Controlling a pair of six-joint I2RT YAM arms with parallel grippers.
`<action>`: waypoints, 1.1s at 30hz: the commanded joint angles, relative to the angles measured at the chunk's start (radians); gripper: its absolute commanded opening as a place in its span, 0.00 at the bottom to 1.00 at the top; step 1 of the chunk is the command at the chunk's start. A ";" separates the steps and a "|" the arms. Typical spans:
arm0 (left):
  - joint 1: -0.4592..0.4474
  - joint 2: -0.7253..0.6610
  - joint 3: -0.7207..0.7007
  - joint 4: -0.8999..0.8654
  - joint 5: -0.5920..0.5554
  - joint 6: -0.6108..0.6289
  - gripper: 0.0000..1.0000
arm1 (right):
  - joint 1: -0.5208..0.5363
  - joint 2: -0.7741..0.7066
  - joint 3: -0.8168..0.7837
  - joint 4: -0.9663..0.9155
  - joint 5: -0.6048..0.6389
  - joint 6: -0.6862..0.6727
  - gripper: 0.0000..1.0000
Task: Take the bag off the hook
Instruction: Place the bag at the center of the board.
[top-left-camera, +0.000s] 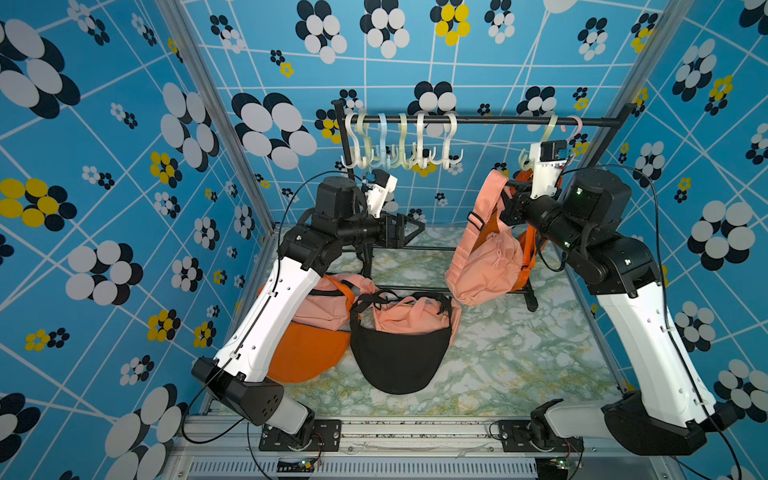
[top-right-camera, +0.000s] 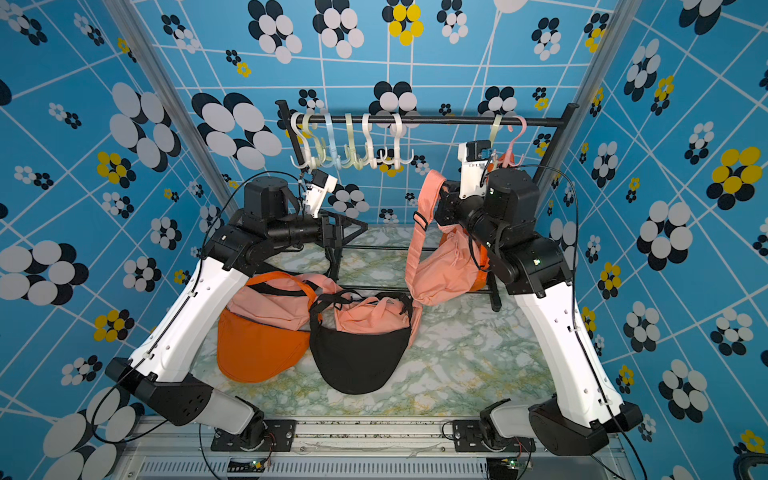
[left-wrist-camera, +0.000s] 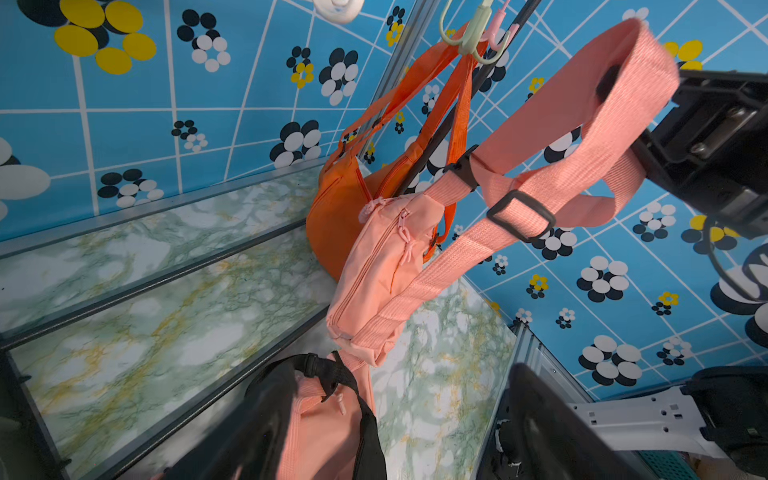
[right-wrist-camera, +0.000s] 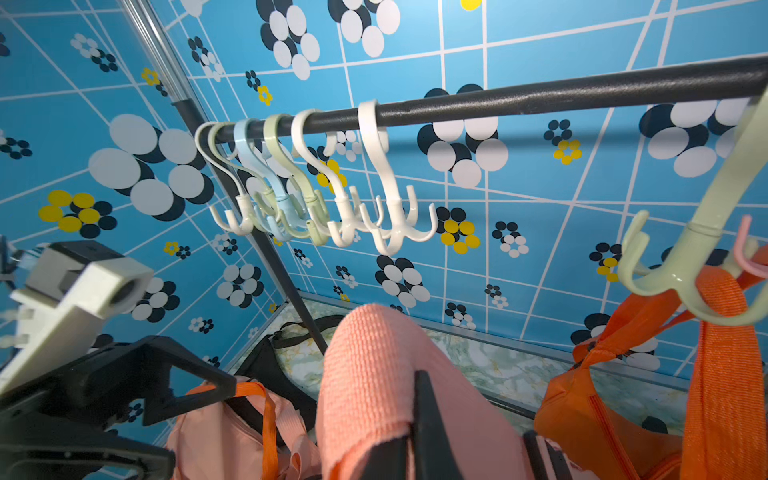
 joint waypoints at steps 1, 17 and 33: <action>-0.042 -0.012 -0.027 -0.088 0.008 0.068 0.99 | 0.010 -0.034 0.002 0.021 -0.051 0.046 0.00; -0.291 0.030 -0.081 -0.180 0.178 0.222 0.99 | 0.010 -0.078 -0.037 -0.003 -0.109 0.164 0.00; -0.385 0.324 0.162 -0.108 0.094 0.173 1.00 | 0.010 -0.110 -0.035 -0.065 0.014 0.193 0.00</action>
